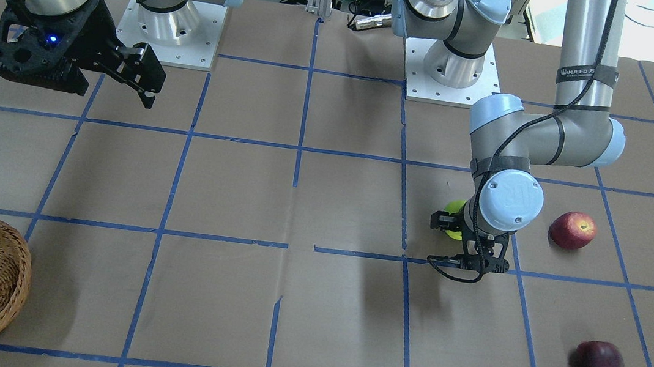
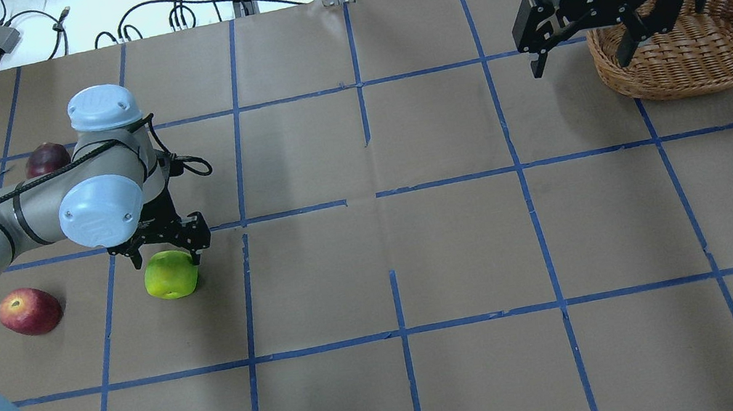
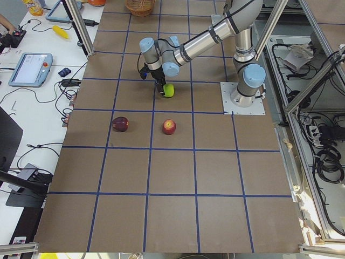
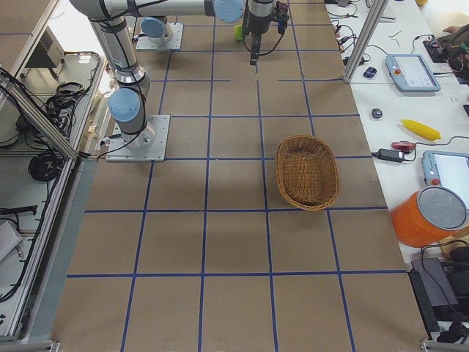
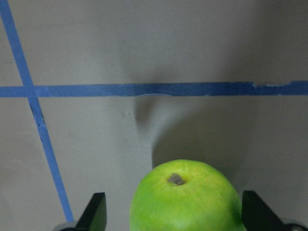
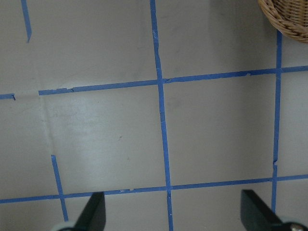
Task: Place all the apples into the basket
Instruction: 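Carry the green apple with the left gripper to table center and release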
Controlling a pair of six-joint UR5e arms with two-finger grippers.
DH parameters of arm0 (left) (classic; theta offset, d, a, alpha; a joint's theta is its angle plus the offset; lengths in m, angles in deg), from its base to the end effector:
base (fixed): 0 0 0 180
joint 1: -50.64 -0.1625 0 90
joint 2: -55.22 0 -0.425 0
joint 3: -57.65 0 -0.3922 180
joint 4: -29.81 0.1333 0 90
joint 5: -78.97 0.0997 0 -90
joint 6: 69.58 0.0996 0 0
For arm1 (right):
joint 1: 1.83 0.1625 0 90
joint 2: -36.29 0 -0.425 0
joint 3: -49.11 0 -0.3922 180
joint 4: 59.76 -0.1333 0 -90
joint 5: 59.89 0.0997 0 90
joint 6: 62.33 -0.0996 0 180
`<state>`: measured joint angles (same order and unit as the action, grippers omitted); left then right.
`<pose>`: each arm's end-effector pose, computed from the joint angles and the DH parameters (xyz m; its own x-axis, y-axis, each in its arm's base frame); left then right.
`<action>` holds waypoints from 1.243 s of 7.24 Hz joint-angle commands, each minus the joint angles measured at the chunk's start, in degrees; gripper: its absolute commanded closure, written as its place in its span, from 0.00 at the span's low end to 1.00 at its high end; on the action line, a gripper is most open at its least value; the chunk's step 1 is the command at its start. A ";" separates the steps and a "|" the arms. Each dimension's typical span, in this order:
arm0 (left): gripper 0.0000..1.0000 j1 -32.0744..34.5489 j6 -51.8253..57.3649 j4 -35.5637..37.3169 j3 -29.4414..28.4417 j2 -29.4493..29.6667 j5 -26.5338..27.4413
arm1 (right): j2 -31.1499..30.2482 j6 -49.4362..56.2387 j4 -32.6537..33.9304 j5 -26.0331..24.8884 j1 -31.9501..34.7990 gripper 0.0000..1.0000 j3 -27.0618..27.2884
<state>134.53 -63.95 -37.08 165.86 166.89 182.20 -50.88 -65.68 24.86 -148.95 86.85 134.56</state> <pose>-0.0540 -0.5342 0.1844 -0.9803 0.0556 -0.1898 -0.0058 0.9512 0.3086 0.1232 -0.5091 0.4930 -0.9965 0.0823 -0.0126 0.0814 0.9946 0.0647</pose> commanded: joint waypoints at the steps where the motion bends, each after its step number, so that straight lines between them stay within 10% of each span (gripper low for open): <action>1: 0.00 -0.30 -0.09 0.09 1.82 0.22 0.12 | 0.07 -0.17 0.01 -0.33 0.01 0.00 0.07; 3: 0.09 -0.74 0.26 0.45 2.26 -0.13 0.03 | 0.07 -0.08 0.01 -0.42 0.01 0.00 0.07; 5: 0.58 -0.74 -0.35 -0.16 1.57 -1.01 -5.89 | 0.07 0.01 0.10 -0.42 -0.08 0.00 0.07; 9: 0.58 8.79 -18.05 0.35 -11.33 2.23 -15.42 | 0.16 -0.08 0.19 -0.24 -0.26 0.00 0.07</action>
<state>138.49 -76.45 -37.32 158.48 167.92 169.93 -50.75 -65.70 24.98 -149.30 86.62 134.63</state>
